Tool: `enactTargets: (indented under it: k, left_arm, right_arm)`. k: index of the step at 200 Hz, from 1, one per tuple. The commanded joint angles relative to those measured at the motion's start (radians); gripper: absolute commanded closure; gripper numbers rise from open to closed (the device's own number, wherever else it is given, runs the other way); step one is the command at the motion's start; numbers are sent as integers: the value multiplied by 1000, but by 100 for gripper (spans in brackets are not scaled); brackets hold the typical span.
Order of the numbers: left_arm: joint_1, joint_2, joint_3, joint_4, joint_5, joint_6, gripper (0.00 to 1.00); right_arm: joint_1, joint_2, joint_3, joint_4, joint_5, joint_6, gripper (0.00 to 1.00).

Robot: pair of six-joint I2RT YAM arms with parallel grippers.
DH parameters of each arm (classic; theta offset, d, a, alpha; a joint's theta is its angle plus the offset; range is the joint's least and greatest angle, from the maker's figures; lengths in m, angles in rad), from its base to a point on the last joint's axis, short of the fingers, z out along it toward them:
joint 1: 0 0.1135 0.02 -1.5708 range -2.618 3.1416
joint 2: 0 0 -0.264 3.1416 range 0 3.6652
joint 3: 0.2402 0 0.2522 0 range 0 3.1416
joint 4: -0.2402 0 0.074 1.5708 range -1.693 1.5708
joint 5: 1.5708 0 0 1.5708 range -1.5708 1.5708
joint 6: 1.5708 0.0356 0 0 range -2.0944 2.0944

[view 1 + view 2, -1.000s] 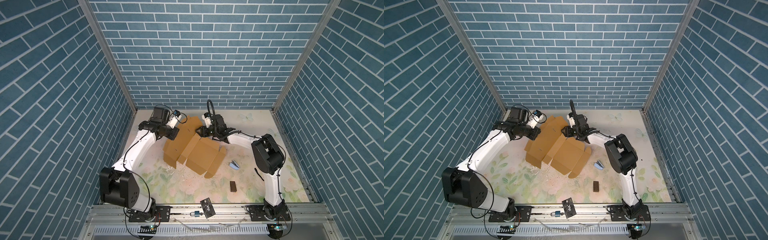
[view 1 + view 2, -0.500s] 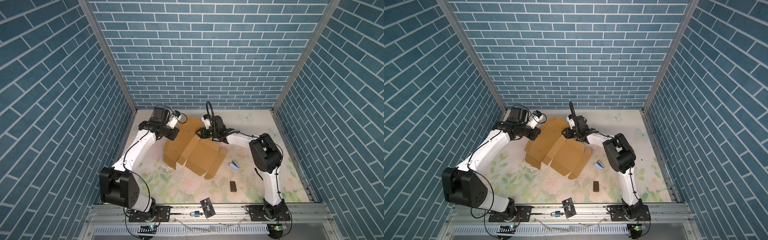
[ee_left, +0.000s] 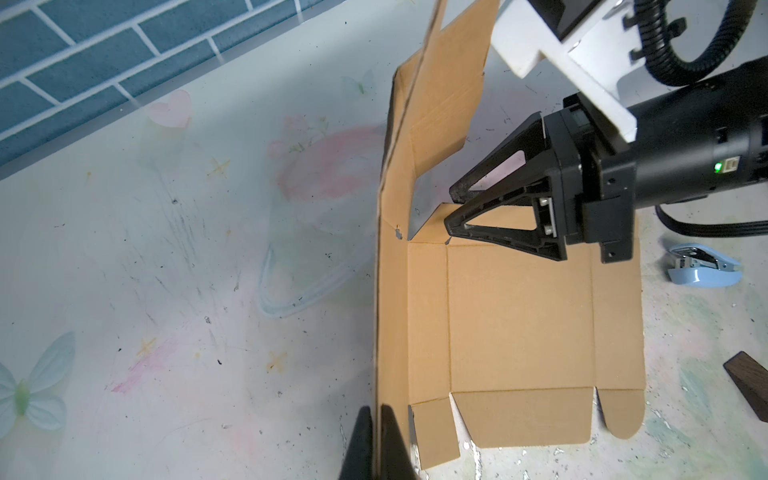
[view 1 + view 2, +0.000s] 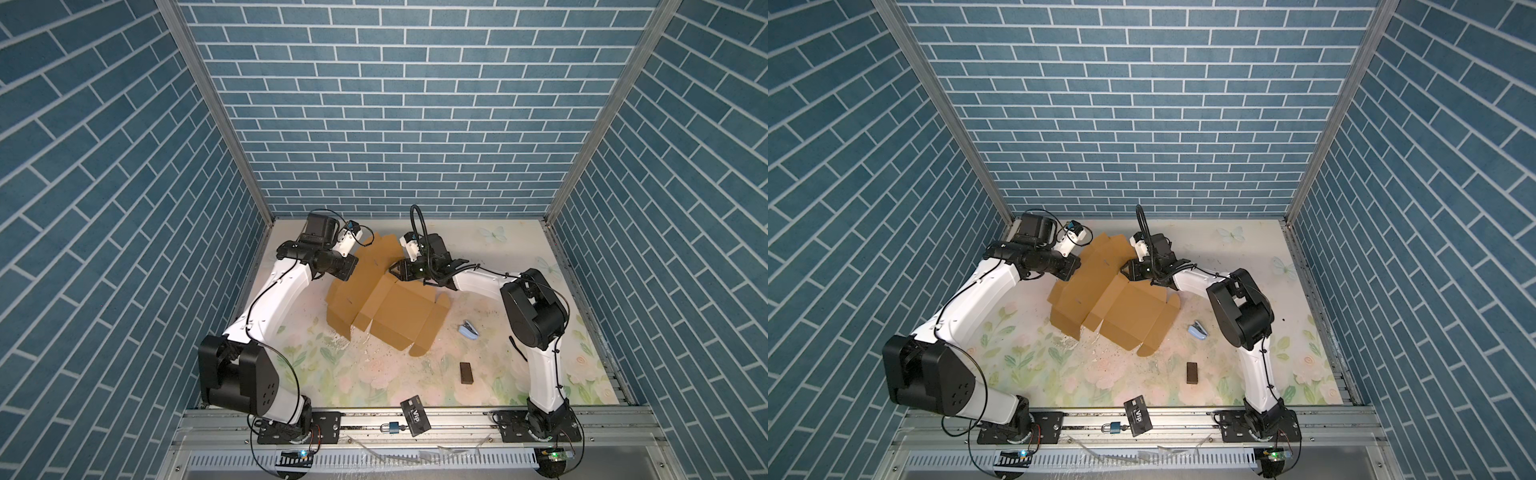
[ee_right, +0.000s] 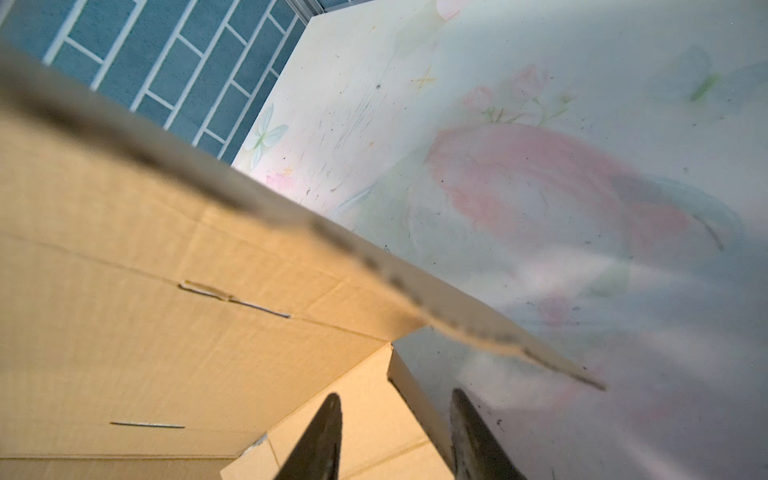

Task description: Fold the paper box

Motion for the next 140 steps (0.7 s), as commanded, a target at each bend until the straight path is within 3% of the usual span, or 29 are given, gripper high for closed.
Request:
enactTargets:
  k: [1, 140]
  left_arm:
    - [0, 3, 29, 13, 11, -7, 100]
    - [-2, -7, -23, 47, 3, -3, 100]
  right_arm:
    - [11, -37, -17, -12, -28, 40, 57]
    - [69, 37, -37, 78, -28, 102, 59]
